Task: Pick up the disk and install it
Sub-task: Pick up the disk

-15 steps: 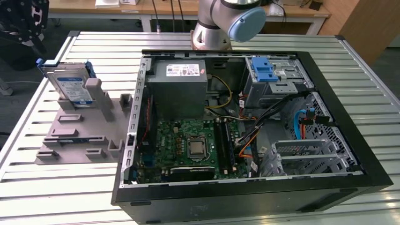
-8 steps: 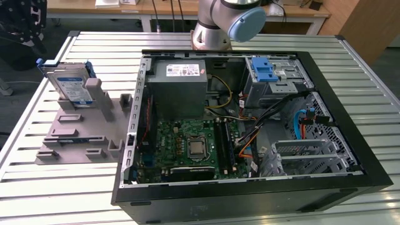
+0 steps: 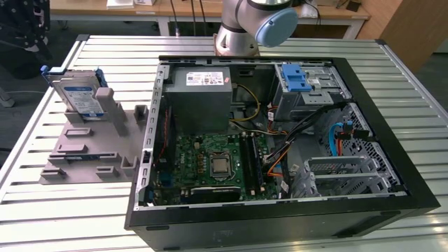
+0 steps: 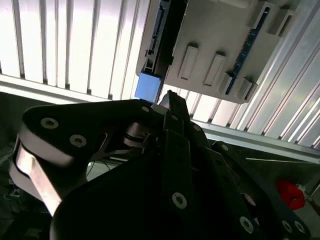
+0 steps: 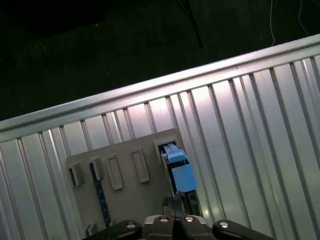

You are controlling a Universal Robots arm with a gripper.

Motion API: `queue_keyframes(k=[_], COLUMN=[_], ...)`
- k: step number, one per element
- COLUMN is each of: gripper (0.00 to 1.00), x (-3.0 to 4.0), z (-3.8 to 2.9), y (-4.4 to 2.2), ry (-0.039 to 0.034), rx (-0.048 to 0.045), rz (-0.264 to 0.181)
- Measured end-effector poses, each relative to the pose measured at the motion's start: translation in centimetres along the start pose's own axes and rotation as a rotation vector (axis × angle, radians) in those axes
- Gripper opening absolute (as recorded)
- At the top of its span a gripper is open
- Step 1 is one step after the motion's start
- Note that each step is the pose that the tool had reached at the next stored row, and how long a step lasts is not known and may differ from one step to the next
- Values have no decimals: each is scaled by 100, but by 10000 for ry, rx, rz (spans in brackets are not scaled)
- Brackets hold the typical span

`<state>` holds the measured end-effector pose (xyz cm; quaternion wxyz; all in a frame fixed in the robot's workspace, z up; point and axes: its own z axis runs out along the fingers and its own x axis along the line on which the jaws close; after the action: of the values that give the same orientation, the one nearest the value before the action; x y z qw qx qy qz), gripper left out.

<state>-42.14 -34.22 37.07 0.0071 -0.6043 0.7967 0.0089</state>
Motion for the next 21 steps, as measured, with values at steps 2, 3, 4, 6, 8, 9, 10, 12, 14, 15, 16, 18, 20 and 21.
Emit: queue_keyframes(k=[2,3,4,6,8,9,10,12,14,15,16,18,20,21], gripper=[11,11,11,11,11,11,11,11,11,11,11,11,11,11], x=[0,0,0,0,0,0,0,0,0,0,0,0,-11,-22], z=[1,1,1,0,1,1,1,2,4,4,5,10,22,28], y=[0,0,0,0,0,0,0,0,0,0,0,-1,3,6], ry=[1,1,1,1,2,2,3,4,7,8,11,17,31,48], rx=[-5,-5,-6,-6,-6,-6,-8,-16,-24,-27,-30,-33,-31,-26], rz=[-193,-226,-227,-228,-229,-256,-380,-739,-1091,-1237,-1380,-1499,-1501,-1501])
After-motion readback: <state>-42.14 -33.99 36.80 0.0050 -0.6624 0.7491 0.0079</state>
